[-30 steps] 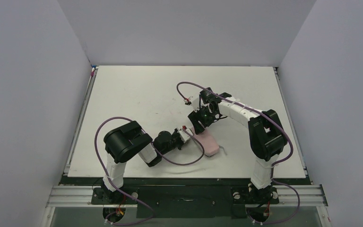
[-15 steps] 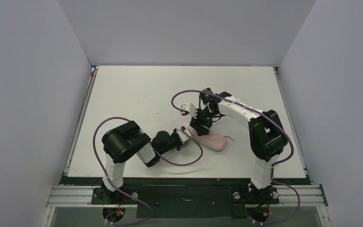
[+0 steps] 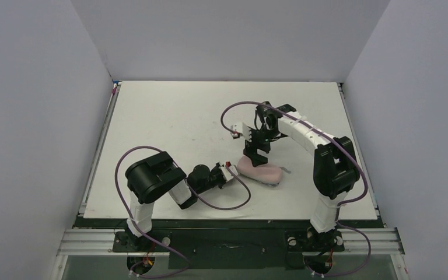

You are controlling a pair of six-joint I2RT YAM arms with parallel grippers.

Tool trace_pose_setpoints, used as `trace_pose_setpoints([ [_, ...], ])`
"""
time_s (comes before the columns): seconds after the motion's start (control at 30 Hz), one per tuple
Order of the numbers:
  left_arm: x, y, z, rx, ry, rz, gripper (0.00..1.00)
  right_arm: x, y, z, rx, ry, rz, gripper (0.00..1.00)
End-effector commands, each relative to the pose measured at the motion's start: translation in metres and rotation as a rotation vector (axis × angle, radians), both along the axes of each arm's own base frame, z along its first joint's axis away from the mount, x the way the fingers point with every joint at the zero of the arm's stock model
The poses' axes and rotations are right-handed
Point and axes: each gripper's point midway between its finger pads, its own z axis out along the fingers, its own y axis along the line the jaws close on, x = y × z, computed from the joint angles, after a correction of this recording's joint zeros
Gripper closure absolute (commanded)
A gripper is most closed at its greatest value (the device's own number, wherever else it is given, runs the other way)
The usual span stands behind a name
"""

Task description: Open the umbrella

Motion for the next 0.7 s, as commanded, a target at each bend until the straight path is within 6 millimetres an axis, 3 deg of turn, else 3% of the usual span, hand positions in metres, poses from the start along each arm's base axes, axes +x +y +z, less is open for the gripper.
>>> trace_pose_setpoints([
  [0.0,-0.008,-0.013,0.024,-0.052,-0.047,-0.03,1.0,0.032,-0.01,0.039,0.073,0.007,-0.356,0.2],
  [0.13,-0.013,-0.02,0.025,-0.061,-0.032,-0.03,1.0,0.017,-0.017,0.032,0.069,0.125,-0.515,0.22],
  [0.27,-0.015,-0.025,0.026,-0.074,-0.015,-0.024,1.0,-0.006,-0.008,0.023,0.09,0.237,-0.563,0.24],
  [0.37,-0.018,-0.028,0.027,-0.078,-0.008,-0.026,1.0,-0.011,-0.004,0.016,0.094,0.179,-0.562,0.23],
  [0.53,-0.024,-0.032,0.03,-0.088,-0.016,-0.041,1.0,-0.014,-0.016,-0.021,-0.025,0.089,-0.561,0.25],
  [0.6,-0.024,-0.032,0.03,-0.087,-0.017,-0.042,1.0,-0.015,-0.02,-0.03,-0.053,0.069,-0.525,0.29],
  [0.67,-0.022,-0.029,0.029,-0.085,-0.015,-0.038,1.0,-0.019,-0.025,-0.036,-0.074,0.048,-0.466,0.4],
])
